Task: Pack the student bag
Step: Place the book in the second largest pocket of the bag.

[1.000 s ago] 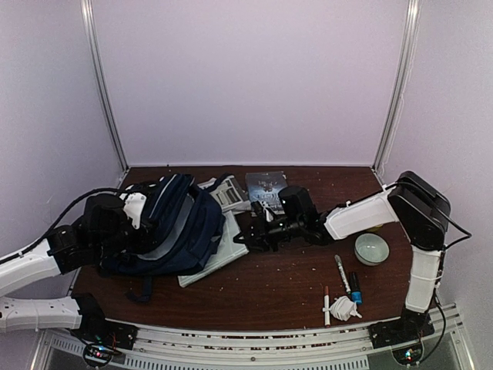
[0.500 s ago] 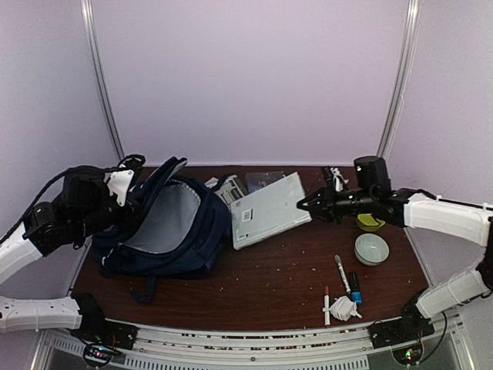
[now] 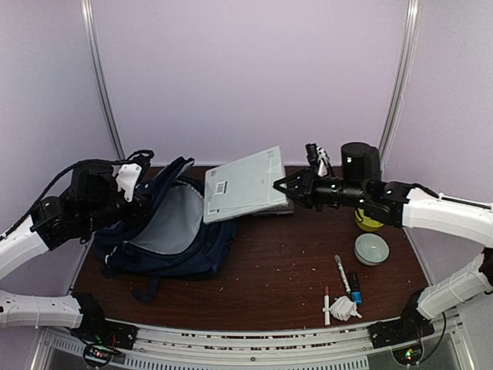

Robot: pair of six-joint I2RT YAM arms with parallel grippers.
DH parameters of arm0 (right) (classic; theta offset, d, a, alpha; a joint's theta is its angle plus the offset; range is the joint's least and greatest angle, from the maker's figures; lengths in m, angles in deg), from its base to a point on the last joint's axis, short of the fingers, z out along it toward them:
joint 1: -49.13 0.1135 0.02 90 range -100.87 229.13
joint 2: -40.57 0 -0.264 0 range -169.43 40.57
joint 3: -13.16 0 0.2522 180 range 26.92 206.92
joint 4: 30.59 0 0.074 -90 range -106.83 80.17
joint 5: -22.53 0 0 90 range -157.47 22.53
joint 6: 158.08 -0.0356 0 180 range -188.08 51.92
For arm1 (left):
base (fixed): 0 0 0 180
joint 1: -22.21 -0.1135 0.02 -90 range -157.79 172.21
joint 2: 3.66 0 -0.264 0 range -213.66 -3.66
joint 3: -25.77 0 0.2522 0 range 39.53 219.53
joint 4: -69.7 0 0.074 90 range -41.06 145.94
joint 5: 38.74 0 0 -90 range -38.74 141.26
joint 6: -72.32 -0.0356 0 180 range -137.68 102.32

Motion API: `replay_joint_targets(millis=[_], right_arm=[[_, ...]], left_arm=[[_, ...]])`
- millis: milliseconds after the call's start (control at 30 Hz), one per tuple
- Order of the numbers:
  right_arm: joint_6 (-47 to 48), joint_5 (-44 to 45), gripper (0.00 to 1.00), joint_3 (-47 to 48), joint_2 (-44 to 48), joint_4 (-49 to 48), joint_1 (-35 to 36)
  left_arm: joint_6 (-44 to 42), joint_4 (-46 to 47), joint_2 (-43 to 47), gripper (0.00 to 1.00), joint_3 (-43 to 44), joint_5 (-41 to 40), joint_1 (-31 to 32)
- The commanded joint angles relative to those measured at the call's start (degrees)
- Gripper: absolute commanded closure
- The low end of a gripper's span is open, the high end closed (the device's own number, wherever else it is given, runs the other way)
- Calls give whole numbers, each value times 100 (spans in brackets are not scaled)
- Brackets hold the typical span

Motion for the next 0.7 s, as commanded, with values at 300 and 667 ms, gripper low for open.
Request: replay_joint_targets(millis=[300,667], right_arm=[[-1617,1607,100,2307,-3110,-2614,1554],[-2277,1648,70,5043,-5364,-1548,2033]], left_arm=[[222,1903,-346,100,519,829,15],[53,1919,-188,100,578,634,15]])
